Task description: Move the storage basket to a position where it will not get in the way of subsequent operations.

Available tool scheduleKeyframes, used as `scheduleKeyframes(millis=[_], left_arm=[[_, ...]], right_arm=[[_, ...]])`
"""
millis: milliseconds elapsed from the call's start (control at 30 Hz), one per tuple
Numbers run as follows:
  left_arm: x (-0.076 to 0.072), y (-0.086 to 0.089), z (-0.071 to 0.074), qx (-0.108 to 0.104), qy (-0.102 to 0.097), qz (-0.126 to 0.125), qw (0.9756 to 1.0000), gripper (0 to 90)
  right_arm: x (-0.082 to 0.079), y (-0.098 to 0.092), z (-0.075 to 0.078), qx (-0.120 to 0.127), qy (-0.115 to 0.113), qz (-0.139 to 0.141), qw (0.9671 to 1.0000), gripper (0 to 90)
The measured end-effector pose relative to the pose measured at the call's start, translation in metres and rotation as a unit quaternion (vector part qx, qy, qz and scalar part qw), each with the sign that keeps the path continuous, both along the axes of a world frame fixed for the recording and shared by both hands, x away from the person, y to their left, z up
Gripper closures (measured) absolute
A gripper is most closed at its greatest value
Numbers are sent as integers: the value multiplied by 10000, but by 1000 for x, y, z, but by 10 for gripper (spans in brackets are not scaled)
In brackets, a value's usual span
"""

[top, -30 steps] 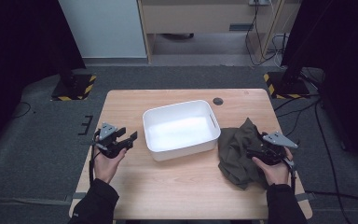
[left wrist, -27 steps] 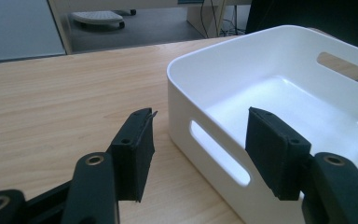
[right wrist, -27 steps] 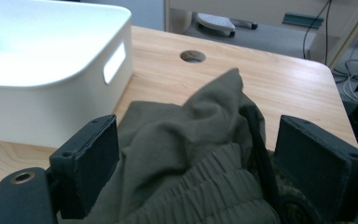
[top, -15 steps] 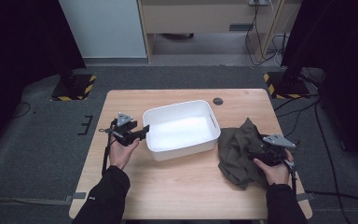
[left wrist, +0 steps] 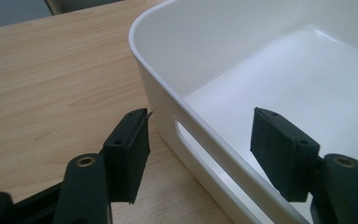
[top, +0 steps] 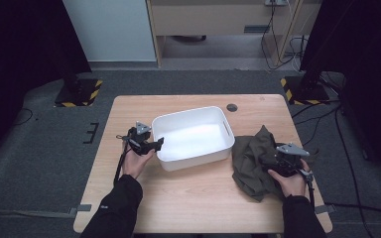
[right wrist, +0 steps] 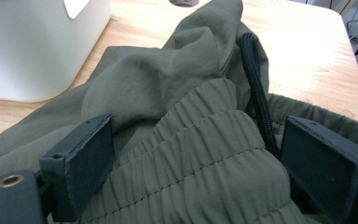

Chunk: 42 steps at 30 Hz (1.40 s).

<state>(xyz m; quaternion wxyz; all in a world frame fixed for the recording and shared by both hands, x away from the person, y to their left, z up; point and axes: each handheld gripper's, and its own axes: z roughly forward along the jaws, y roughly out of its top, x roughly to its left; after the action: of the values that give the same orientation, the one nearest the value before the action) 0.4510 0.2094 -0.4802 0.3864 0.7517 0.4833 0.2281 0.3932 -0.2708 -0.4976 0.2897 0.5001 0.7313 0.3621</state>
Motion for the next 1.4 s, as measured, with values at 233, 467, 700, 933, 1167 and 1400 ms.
scheduleKeyframes(millis=[233, 467, 700, 933, 1167, 1400], left_arm=[[-11, -1, -3, -148, 66, -167, 9997, 312], [-25, -9, -1, 14, 99, -400, 9992, 311], [-38, -14, 2, 35, 32, -450, 9990, 305], [-49, -17, 1, -59, 54, -285, 9996, 304], [-63, -22, 2, -107, 96, -131, 9998, 291], [-66, -20, 6, 39, 23, -263, 9996, 271]], right_arm=[[-1, 1, 0, -20, 16, 11, 10000, 102], [0, 0, -1, -10, 22, 3, 10000, 100], [-1, 0, -2, 28, 11, 1, 10000, 101], [-1, 0, -2, 32, 7, 3, 10000, 101], [-1, 0, -2, 22, 1, 16, 10000, 101], [-2, 0, -2, 16, 11, 11, 10000, 101]])
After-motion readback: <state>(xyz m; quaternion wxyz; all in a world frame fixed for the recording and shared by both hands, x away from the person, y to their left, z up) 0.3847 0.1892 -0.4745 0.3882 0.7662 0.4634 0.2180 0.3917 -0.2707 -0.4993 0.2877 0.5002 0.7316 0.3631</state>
